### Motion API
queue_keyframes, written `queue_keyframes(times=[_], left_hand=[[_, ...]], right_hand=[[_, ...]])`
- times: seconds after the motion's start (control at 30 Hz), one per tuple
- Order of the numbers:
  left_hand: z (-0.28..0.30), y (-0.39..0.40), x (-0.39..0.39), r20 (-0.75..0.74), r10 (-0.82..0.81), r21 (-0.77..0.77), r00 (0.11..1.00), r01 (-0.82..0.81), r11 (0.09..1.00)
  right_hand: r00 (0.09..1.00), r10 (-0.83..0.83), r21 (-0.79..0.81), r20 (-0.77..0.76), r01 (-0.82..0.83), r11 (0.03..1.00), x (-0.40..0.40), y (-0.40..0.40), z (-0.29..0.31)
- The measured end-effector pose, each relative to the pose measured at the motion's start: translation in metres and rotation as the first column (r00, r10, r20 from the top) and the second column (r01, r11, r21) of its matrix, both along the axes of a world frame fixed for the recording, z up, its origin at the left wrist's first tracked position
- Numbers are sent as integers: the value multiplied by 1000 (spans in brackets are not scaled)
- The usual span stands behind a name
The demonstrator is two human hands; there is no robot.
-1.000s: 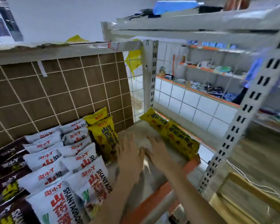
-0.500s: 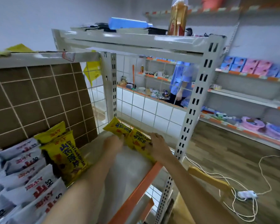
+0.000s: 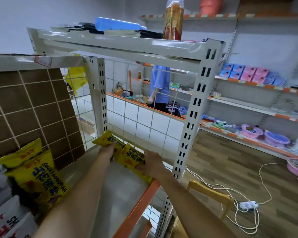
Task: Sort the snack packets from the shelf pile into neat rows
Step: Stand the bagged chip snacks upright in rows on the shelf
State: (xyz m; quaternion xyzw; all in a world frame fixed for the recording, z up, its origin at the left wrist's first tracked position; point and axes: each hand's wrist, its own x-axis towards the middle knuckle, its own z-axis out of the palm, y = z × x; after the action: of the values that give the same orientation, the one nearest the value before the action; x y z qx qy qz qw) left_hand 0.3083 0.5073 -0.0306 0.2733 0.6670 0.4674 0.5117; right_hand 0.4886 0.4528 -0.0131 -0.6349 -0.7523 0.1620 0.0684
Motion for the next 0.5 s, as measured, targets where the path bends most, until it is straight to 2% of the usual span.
queue_keyframes(times=[0.2, 0.27, 0.4, 0.5], left_hand=[[-19, 17, -3, 66, 69, -10, 995, -69, 998], [-16, 14, 2, 45, 109, -5, 993, -109, 994], [-12, 3, 8, -54, 191, 40, 980, -189, 981], [-12, -10, 3, -26, 228, 132, 973, -222, 966]], right_hand=[[999, 2, -57, 48, 0, 998, -1, 3, -1], [1000, 11, -83, -12, -12, 997, 0, 0, 2], [970, 11, -235, -242, -69, 969, 2, -9, 5], [955, 42, -206, -292, -106, 973, 3, -9, -1]])
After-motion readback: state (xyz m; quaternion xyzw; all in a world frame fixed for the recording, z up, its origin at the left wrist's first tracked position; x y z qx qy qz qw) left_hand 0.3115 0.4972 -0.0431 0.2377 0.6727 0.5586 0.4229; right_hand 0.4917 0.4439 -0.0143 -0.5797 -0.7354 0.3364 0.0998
